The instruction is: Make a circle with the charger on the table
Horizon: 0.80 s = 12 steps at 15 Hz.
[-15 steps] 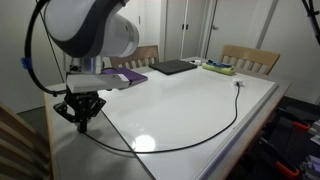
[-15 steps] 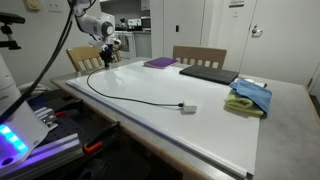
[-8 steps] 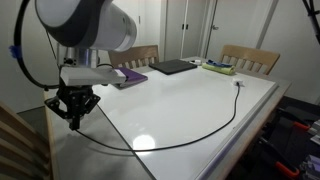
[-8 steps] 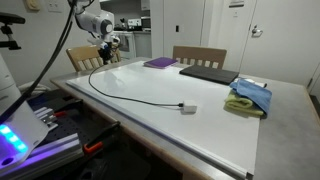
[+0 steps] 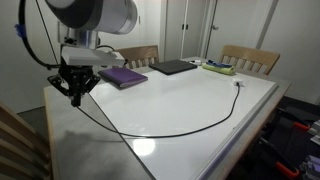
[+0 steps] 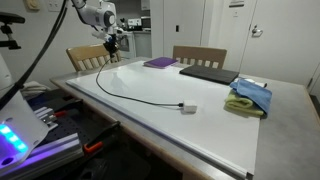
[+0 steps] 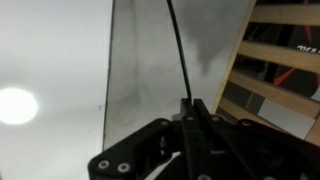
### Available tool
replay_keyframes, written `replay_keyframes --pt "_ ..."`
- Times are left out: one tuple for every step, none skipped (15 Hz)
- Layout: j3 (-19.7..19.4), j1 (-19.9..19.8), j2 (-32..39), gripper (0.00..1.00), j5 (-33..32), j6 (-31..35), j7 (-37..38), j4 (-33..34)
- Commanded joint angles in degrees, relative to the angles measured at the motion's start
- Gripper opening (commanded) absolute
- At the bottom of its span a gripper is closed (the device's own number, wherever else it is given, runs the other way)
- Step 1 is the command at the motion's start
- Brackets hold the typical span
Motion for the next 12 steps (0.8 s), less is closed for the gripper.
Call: replay_keyframes --pt "-7.88 3.57 -5.68 0.01 -5.76 3.88 8.78 -5.72" --pt "-9.8 4.38 -6.37 0.01 -7.21 4.8 11.58 -6.63" --pt "-11.79 5.23 -7.38 0.01 -8.51 5.28 14.5 -7.8" --pt "-13.52 6.0 -8.34 0.01 -9.46 5.93 17.2 -9.05" --pt "-15.2 6.74 -9.17 0.01 -10.35 6.25 20.09 -10.26" --pt "-16.48 7.28 -10.15 0.01 -11.25 6.55 22.76 -11.64" --pt "-17.72 7.78 -11.34 0.01 -12.15 6.72 25.44 -13.3" --pt "-18.59 8.12 -12.43 0.01 -13.05 6.69 27.88 -14.77" --pt "-19.34 8.4 -13.35 0.01 -13.99 7.01 30.2 -16.22" --pt "-19.65 8.39 -14.55 0.01 -14.63 7.22 32.05 -17.98" --pt "-19.0 7.62 -15.88 0.01 -14.54 7.85 33.06 -19.84" --pt "-18.03 6.71 -16.75 0.01 -14.12 8.92 33.48 -21.23"
